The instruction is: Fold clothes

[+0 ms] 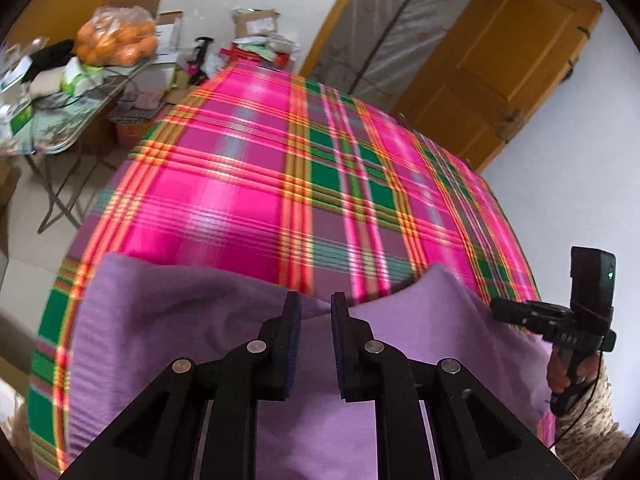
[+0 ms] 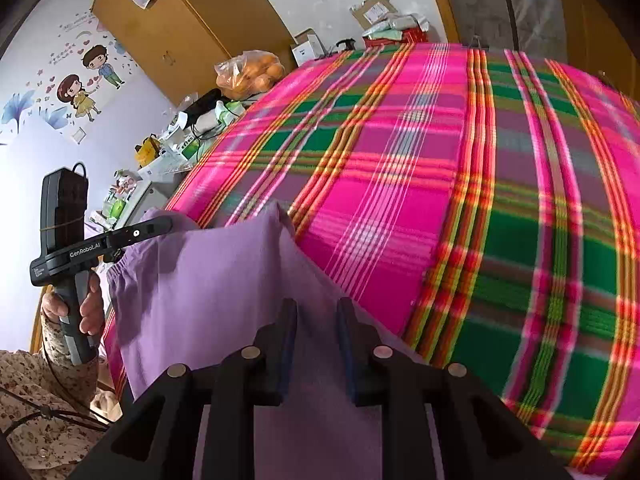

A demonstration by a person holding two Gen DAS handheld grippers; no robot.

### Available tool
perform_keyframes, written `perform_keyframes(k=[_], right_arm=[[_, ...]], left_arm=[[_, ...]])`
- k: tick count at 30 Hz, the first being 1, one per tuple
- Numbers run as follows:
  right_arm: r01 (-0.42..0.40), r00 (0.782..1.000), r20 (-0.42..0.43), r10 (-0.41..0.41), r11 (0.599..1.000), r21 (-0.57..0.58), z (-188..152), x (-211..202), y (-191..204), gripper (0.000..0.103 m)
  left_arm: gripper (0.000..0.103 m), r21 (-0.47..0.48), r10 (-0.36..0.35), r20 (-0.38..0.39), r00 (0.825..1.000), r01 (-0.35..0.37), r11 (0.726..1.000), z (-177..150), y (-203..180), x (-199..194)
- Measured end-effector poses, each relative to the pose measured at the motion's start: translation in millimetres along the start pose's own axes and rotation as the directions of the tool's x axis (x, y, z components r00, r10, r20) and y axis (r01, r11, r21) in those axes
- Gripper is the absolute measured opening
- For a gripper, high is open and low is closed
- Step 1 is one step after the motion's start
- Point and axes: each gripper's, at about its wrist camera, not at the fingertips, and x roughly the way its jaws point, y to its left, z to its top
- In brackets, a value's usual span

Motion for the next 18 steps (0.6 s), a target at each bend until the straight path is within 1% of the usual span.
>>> perform_keyframes(k=[1, 2, 3, 5, 8, 10, 12, 15, 18], right_arm=[[0.013, 1.000, 0.006, -0.013, 1.000, -0.006, -0.4, 0.9, 0.4, 0.020], [0.028, 1.000, 0.011, -0.028, 0.999, -0.016, -0.5, 1.8, 1.3, 0.008], [0.036, 0.999, 0.007, -0.036, 0.999, -0.029, -0.3, 3.0, 2.6, 0.003], [0.077, 0.997, 0.013, -0.077, 0.996, -0.051, 1.5, 4.6, 5.4, 0.003], [0.103, 0.994, 0.038, -0.101, 0.994, -0.033, 7.7, 4.0, 1.2, 0.002], [0.096, 0.995, 0.025, -0.095, 0.995, -0.010, 8.5, 8.1, -2.5, 0.002], [0.109, 0.994, 0.021, -0.108, 0.994, -0.016, 6.2, 12.6, -2.3, 0.002], [0.104, 0.994, 0.034, -0.104, 0.995, 0.013, 7.3, 13.6, -6.8, 0.003], [0.117, 0.992, 0.043, -0.119, 0.992, 0.046, 7.7, 15.9, -9.2, 0.004]], left_arm=[[0.016, 0.010, -0.005, -0.011, 1.000, 0.005, 1.000, 1.4, -6.3, 5.4], [0.016, 0.018, -0.009, -0.019, 1.000, 0.009, 1.000, 2.3, -10.3, 9.5], [0.016, 0.029, -0.014, -0.030, 0.999, 0.015, 0.999, 2.9, -15.4, 14.2], [0.016, 0.053, -0.025, -0.049, 0.999, 0.028, 0.998, 3.0, -24.1, 21.4], [0.016, 0.081, -0.032, -0.070, 0.997, 0.038, 0.996, 2.6, -35.0, 32.3], [0.016, 0.084, -0.031, -0.082, 0.996, 0.037, 0.996, 1.5, -38.0, 39.3], [0.016, 0.080, -0.027, -0.089, 0.996, 0.034, 0.996, 0.6, -37.7, 44.8], [0.016, 0.071, -0.019, -0.098, 0.995, 0.026, 0.997, -0.3, -35.2, 51.6], [0.016, 0.054, -0.017, -0.100, 0.995, 0.022, 0.998, 0.5, -29.4, 52.8]])
